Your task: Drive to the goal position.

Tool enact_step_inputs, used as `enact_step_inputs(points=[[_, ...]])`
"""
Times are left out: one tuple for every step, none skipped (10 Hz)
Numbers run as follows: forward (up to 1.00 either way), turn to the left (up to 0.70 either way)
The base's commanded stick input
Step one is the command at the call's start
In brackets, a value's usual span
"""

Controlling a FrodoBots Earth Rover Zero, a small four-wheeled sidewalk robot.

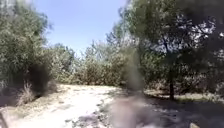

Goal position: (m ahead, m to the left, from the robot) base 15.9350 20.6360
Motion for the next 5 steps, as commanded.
enact_step_inputs(points=[[0.45,0.27],[0.45,0.27],[0.45,0.27],[0.45,0.27],[0.45,0.27]])
